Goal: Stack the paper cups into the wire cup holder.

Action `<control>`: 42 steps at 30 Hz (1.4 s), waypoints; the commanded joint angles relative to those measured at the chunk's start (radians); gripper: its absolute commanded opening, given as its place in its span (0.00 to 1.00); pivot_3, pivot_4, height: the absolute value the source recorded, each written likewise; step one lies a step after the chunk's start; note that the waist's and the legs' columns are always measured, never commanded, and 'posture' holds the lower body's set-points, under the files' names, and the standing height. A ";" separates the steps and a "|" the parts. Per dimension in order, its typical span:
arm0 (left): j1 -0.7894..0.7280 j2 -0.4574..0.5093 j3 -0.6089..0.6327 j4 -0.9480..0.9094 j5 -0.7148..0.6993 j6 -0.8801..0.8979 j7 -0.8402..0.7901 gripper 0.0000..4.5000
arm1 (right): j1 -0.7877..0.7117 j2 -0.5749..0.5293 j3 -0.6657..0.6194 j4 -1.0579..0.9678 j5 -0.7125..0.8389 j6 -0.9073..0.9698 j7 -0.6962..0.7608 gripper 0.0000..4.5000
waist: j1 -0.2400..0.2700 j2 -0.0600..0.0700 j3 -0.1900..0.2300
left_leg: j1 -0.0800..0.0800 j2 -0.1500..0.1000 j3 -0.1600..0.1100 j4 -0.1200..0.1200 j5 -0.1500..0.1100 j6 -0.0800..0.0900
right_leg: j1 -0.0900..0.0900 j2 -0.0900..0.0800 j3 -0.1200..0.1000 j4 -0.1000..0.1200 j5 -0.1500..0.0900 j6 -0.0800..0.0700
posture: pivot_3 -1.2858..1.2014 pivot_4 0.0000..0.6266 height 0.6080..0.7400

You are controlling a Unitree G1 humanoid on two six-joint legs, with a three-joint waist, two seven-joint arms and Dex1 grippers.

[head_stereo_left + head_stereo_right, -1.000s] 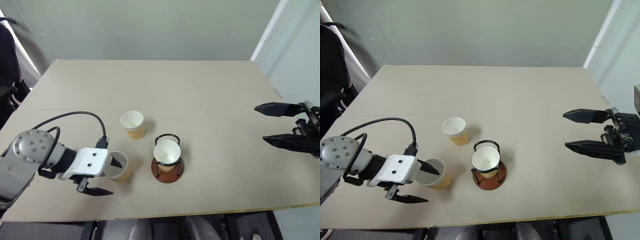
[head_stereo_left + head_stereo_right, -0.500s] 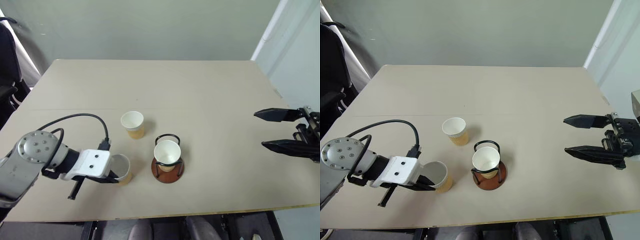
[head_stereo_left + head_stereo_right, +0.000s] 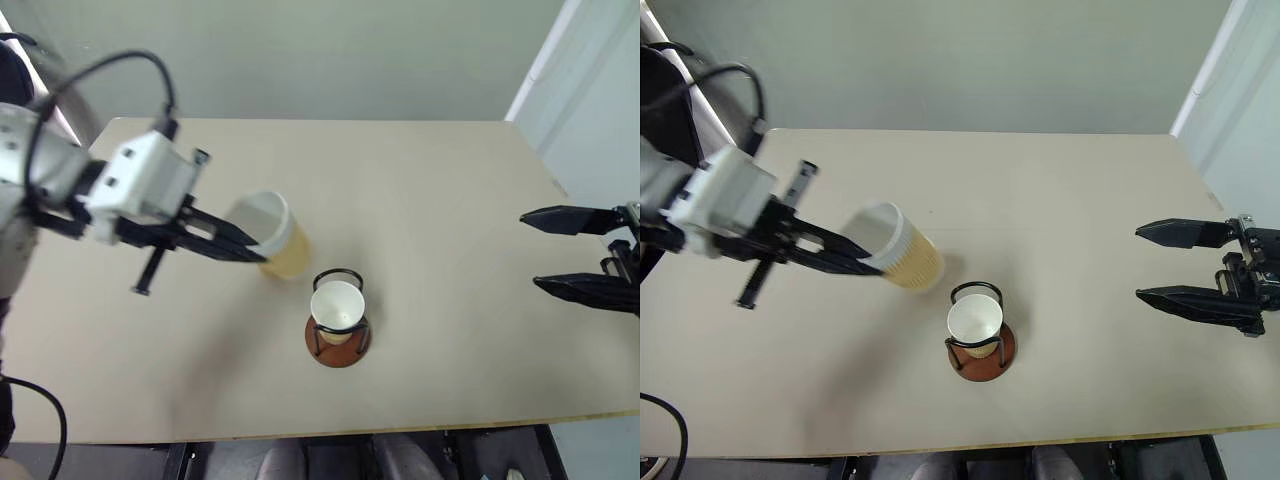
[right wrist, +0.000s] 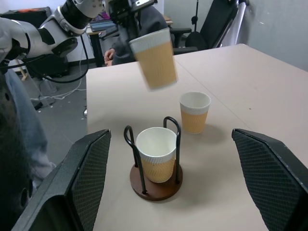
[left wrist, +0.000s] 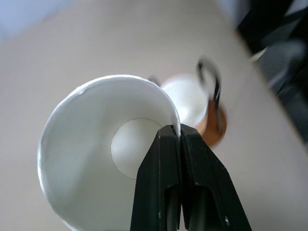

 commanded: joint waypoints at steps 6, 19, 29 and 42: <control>-0.158 -0.111 -0.251 0.066 0.058 -0.186 -0.037 0.01 | 0.029 -0.010 -0.083 -0.055 0.023 -0.004 -0.041 0.91 | 0.002 0.000 0.000 | 0.000 -0.001 -0.001 0.004 -0.002 0.001 | 0.002 0.000 0.001 0.000 -0.003 0.006 | 0.52 0.24 1.00; -0.240 -0.137 -0.386 0.102 0.019 -0.269 -0.037 0.01 | 0.089 -0.008 -0.143 -0.109 0.035 0.012 -0.093 0.91 | 0.003 -0.001 0.000 | -0.001 -0.003 -0.001 0.008 -0.004 -0.002 | 0.004 0.000 0.003 -0.001 -0.007 0.013 | 0.52 0.24 1.00; -0.225 -0.170 -0.431 0.113 0.096 -0.319 -0.037 0.01 | 0.092 -0.006 -0.134 -0.123 0.053 0.005 -0.120 0.91 | 0.005 -0.001 0.000 | -0.001 -0.003 -0.001 0.008 -0.004 -0.002 | 0.004 0.000 0.003 -0.001 -0.007 0.014 | 0.52 0.24 1.00; -0.222 -0.190 -0.441 0.116 0.121 -0.304 -0.037 0.44 | 0.110 -0.001 -0.140 -0.129 0.044 -0.007 -0.123 0.91 | 0.005 -0.001 0.000 | -0.001 -0.003 0.000 0.008 -0.004 -0.002 | 0.004 0.000 0.003 -0.001 -0.008 0.015 | 0.52 0.24 1.00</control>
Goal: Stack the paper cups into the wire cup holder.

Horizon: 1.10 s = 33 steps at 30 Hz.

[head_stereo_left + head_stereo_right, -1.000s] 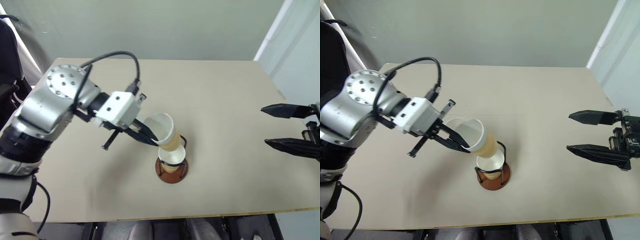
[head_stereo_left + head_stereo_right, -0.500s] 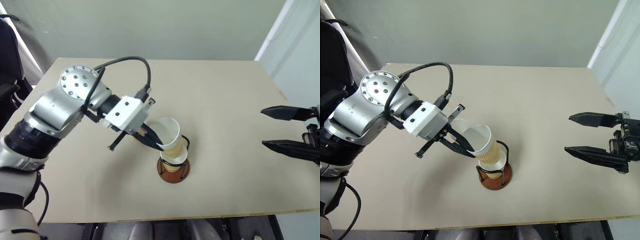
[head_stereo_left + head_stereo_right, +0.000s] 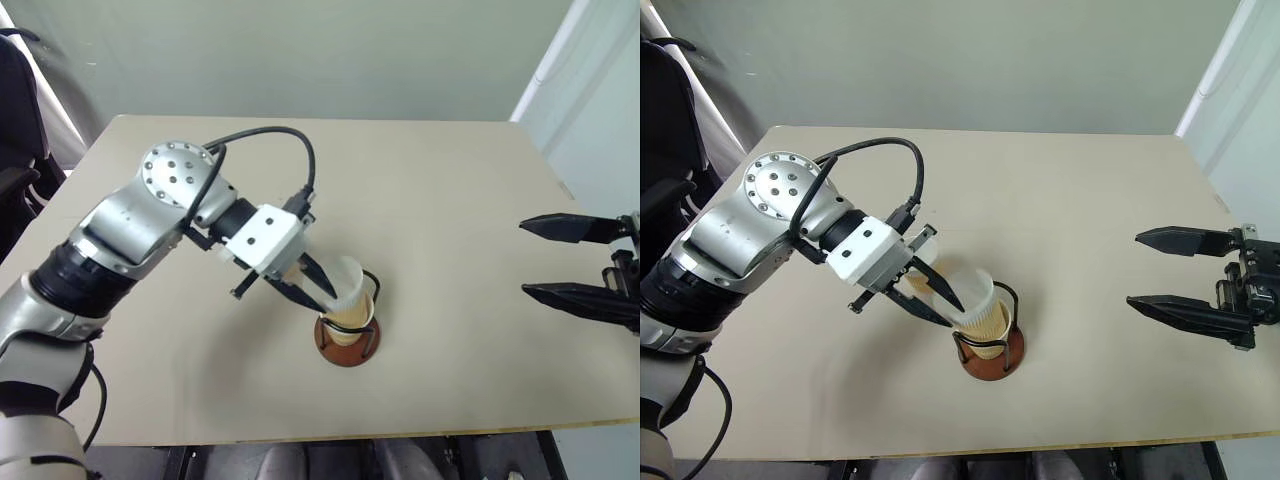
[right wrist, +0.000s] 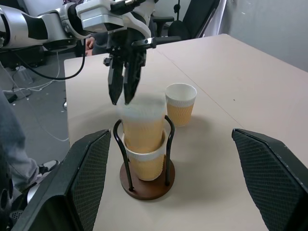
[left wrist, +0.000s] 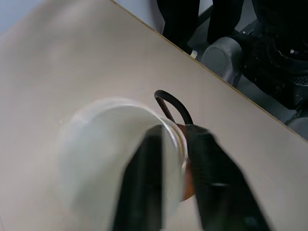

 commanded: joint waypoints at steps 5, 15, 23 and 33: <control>-0.005 -0.028 0.044 0.030 0.036 -0.006 -0.034 0.85 | 0.004 -0.001 -0.032 -0.013 -0.001 -0.028 -0.006 0.91 | 0.001 0.000 0.000 | 0.000 0.000 0.000 0.000 0.000 0.000 | 0.000 0.000 0.000 0.000 0.000 0.000 | 0.52 0.24 1.00; 0.068 0.044 0.290 0.324 0.224 0.029 0.018 0.99 | -0.003 -0.021 -0.018 0.030 -0.032 -0.049 0.044 0.91 | -0.010 0.002 -0.001 | 0.004 -0.001 -0.004 -0.001 -0.001 0.001 | 0.001 0.001 0.002 0.000 0.000 0.000 | 0.52 0.24 1.00; 0.145 -0.002 0.312 0.369 0.369 -0.024 0.047 0.99 | -0.035 -0.018 0.039 0.053 -0.065 -0.076 0.053 0.91 | 0.012 0.000 0.000 | 0.001 -0.002 -0.005 0.002 -0.004 0.000 | 0.000 0.000 0.006 -0.001 -0.002 0.004 | 0.52 0.24 1.00; 0.166 -0.111 0.255 0.438 0.526 -0.120 0.040 0.85 | -0.038 -0.027 0.025 0.049 -0.064 -0.067 0.055 0.91 | 0.010 0.000 0.000 | 0.001 -0.002 -0.003 0.002 -0.005 0.001 | 0.000 0.000 0.006 0.000 -0.002 0.004 | 0.52 0.24 1.00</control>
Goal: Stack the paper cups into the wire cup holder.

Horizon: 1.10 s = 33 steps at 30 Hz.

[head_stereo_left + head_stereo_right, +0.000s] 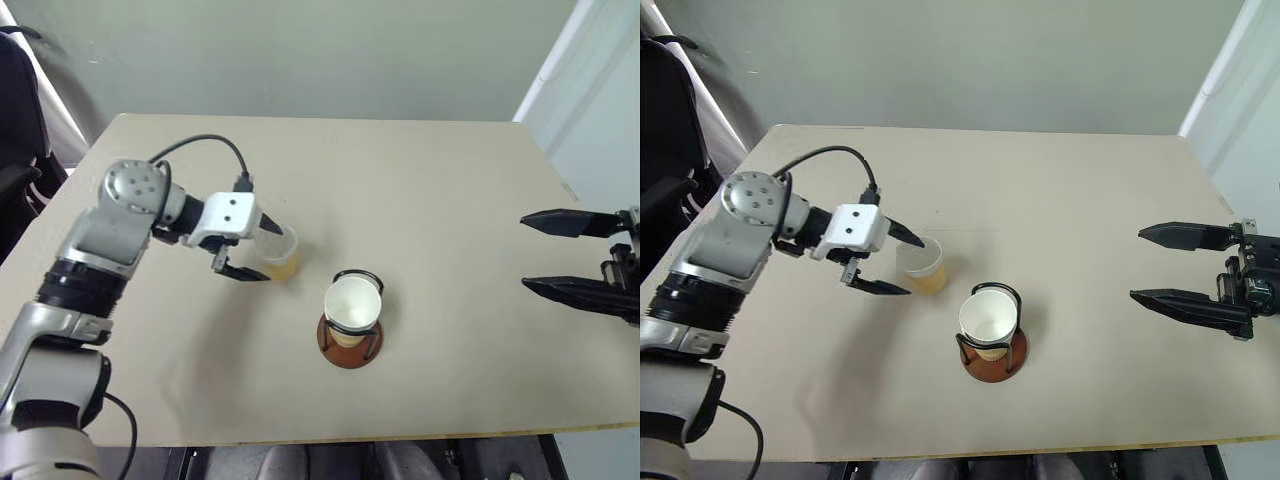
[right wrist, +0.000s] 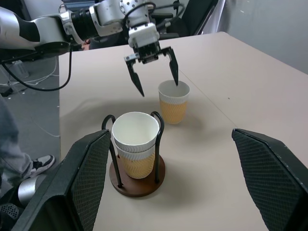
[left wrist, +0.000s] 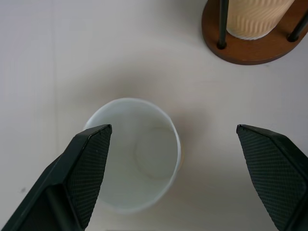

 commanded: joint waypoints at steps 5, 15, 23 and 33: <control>0.002 -0.045 -0.007 0.082 0.093 -0.075 0.019 0.44 | -0.005 -0.025 -0.042 -0.014 0.011 0.003 0.000 0.91 | 0.000 0.000 0.000 | 0.000 0.000 0.000 0.000 0.000 0.000 | 0.000 0.000 0.000 0.000 0.000 0.000 | 0.52 0.24 1.00; -0.044 -0.064 0.031 0.123 0.094 -0.085 -0.011 0.01 | -0.003 -0.025 -0.048 -0.022 0.014 0.009 -0.008 0.91 | 0.000 0.000 0.000 | 0.000 0.000 0.000 0.001 0.000 0.000 | 0.000 0.000 0.000 0.000 0.000 0.002 | 0.52 0.24 1.00; -0.140 0.046 0.058 -0.220 -0.408 0.221 -0.086 0.01 | 0.037 -0.033 -0.105 -0.012 0.008 0.027 0.033 0.91 | 0.002 -0.001 0.000 | -0.003 -0.001 0.000 0.005 -0.002 0.000 | 0.000 0.000 0.001 0.000 -0.001 0.004 | 0.52 0.24 1.00; -0.189 0.072 -0.066 -0.393 -0.614 0.237 -0.086 0.01 | 0.034 -0.033 -0.096 -0.014 0.001 0.015 0.015 0.91 | 0.000 0.000 0.000 | 0.005 -0.012 0.001 0.008 -0.007 0.006 | 0.004 -0.001 0.013 0.002 -0.003 0.012 | 0.52 0.24 1.00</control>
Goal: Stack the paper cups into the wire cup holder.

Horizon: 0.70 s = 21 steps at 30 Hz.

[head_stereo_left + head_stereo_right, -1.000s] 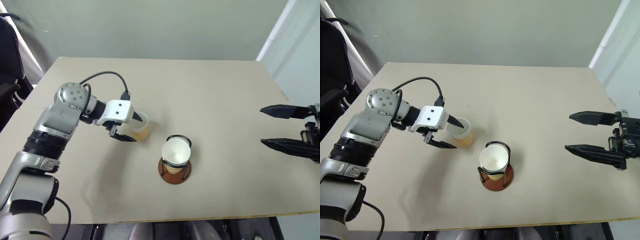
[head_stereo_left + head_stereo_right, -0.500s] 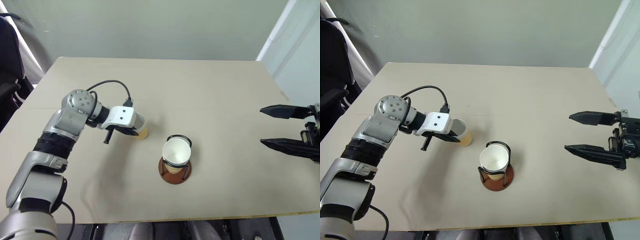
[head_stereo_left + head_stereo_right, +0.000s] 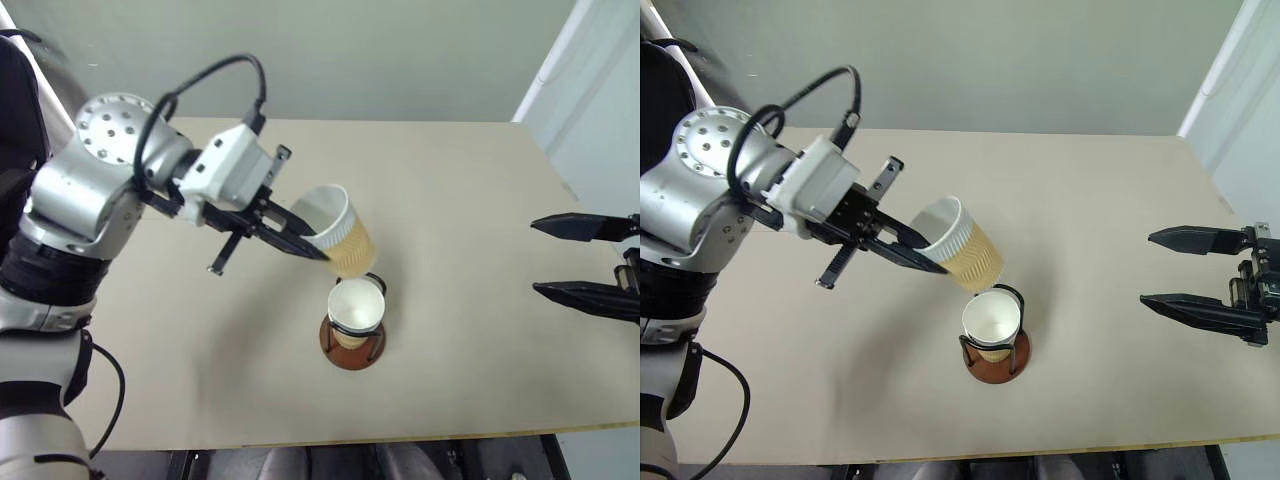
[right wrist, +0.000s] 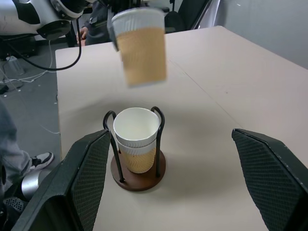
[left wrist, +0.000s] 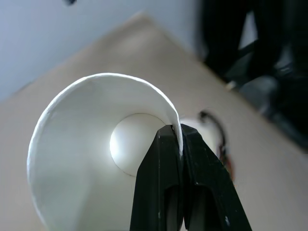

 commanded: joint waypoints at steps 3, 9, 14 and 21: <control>-0.038 -0.030 -0.080 0.007 0.044 -0.083 -0.033 0.01 | -0.004 -0.010 -0.044 -0.018 0.004 -0.006 -0.014 0.91 | 0.000 0.000 0.000 | 0.000 0.000 0.000 0.005 -0.002 0.004 | 0.001 0.000 0.001 0.000 0.001 0.002 | 0.52 0.24 1.00; -0.049 -0.085 -0.142 0.026 0.109 -0.154 -0.033 0.01 | 0.004 -0.008 -0.061 -0.036 0.014 0.002 -0.032 0.91 | 0.000 0.000 0.000 | -0.001 -0.002 0.000 0.006 -0.004 0.006 | 0.001 -0.001 0.002 -0.002 0.002 0.003 | 0.52 0.24 1.00; -0.058 -0.067 -0.183 0.024 0.095 -0.160 -0.033 0.01 | 0.028 -0.003 -0.096 -0.056 0.018 0.016 -0.045 0.91 | -0.001 0.000 0.000 | -0.002 -0.002 0.000 0.006 -0.004 0.007 | 0.001 -0.001 0.003 -0.002 0.001 0.004 | 0.52 0.24 1.00; -0.062 -0.053 -0.219 0.037 0.115 -0.190 -0.033 0.01 | 0.039 -0.001 -0.108 -0.065 0.024 0.019 -0.056 0.91 | 0.000 0.000 0.000 | -0.002 -0.003 -0.001 0.006 -0.005 0.007 | 0.001 -0.002 0.003 -0.003 0.001 0.005 | 0.52 0.24 1.00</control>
